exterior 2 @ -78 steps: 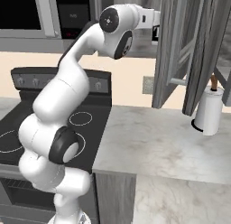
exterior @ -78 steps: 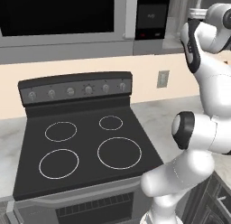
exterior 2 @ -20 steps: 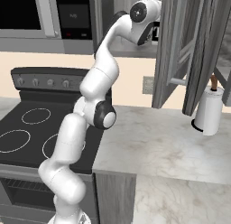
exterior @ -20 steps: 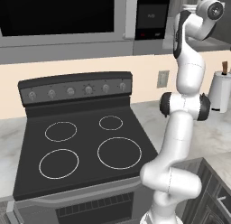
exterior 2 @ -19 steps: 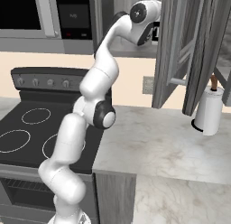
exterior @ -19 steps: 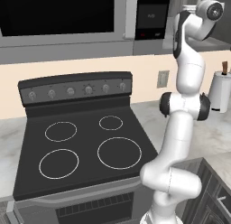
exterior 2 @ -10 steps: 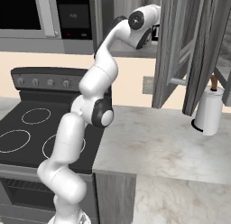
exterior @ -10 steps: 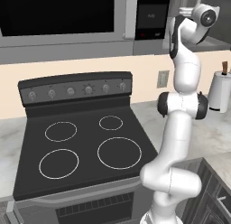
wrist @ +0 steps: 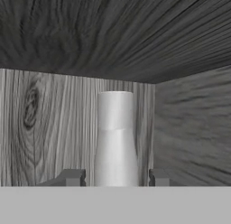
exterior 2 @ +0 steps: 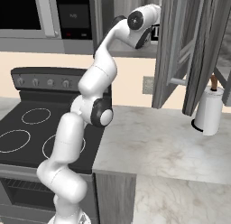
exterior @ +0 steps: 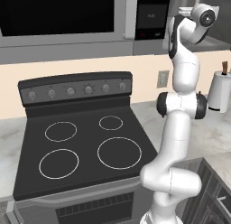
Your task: There is a bowl on the dining counter. Grab a lemon wedge from the fridge and place it in the bowl. Then get the liquor bottle and glass cup from the cabinet and place them next to the bowl.
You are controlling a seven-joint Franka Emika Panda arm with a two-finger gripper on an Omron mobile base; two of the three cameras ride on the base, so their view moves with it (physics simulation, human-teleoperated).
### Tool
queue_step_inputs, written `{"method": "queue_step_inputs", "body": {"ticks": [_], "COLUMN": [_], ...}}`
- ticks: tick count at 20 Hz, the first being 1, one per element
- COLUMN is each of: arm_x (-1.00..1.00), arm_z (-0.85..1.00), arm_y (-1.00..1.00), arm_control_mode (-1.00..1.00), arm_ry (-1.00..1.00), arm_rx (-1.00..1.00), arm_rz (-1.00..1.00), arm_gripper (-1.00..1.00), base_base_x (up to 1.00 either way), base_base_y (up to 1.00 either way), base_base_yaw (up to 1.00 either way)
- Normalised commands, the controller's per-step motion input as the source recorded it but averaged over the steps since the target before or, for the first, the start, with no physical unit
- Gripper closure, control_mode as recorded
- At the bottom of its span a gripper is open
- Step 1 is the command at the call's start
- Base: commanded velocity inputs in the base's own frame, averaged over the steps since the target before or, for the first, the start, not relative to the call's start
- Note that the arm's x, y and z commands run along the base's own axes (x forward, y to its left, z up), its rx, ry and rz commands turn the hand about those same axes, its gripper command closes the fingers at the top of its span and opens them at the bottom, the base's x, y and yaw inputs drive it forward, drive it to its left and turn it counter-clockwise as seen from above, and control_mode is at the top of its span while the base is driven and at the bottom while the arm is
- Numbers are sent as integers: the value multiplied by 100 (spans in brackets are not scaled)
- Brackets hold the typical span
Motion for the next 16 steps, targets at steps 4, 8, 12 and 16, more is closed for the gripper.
{"method": "queue_step_inputs", "body": {"ticks": [4,8,12,16], "arm_x": [0,-9,-11,-31], "arm_z": [0,0,-1,-2], "arm_y": [0,-1,-9,-15], "arm_control_mode": [-100,-100,-100,-100], "arm_ry": [0,0,0,0], "arm_rx": [0,0,1,4], "arm_rz": [0,-1,0,-2], "arm_gripper": [100,100,100,100], "base_base_x": [0,0,0,0], "base_base_y": [0,0,0,0], "base_base_yaw": [0,0,0,0]}}
